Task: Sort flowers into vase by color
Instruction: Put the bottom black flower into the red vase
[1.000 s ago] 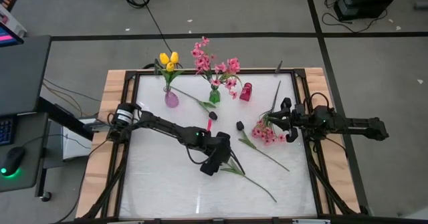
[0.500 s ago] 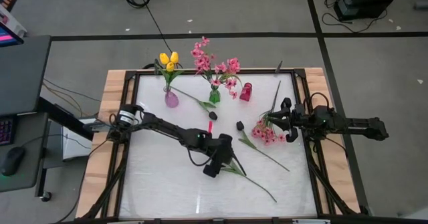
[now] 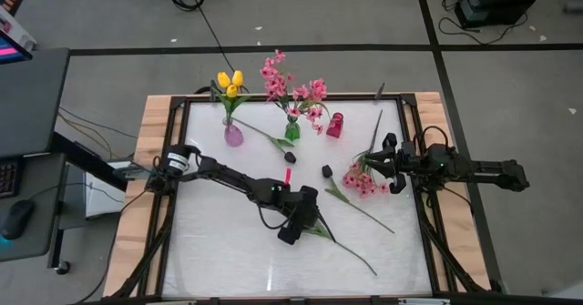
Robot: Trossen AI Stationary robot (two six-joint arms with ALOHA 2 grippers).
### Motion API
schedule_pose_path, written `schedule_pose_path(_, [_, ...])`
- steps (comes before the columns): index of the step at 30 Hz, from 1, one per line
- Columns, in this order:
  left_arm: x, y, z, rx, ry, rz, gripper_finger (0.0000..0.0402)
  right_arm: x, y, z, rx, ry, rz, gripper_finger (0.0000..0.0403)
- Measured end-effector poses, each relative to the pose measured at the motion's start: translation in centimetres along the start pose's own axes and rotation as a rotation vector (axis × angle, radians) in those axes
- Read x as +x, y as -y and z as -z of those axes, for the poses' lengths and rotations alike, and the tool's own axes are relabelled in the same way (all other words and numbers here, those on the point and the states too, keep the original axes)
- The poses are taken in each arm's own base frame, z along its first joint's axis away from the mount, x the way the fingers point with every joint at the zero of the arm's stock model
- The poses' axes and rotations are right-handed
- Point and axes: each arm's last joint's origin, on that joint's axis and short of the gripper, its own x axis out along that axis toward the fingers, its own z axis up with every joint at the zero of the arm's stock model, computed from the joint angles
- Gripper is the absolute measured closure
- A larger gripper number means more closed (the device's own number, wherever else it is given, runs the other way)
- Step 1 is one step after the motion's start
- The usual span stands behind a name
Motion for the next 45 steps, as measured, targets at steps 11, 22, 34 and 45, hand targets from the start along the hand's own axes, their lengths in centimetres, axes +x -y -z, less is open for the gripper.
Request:
schedule_pose_path(11, [0.0, 0.1, 0.3, 0.011, -0.028, 0.007, 0.0267, 0.0, 0.0, 0.0, 0.0, 0.0, 0.0, 0.0292])
schedule_pose_path(22, [-0.1, 0.0, 0.7, -0.003, -0.074, 0.009, 0.0329, 0.0, 0.0, 0.0, 0.0, 0.0, 0.001, 0.0292])
schedule_pose_path(34, [-0.2, 0.1, 1.2, -0.09, -0.128, 0.015, 0.038, 0.0, 0.0, 0.0, 0.0, 0.001, 0.001, 0.0292])
schedule_pose_path(45, [-2.8, 0.7, 2.2, -0.095, -0.336, -0.019, 0.0383, 0.0, 0.0, 0.0, 0.0, 0.0, 0.0, 0.0292])
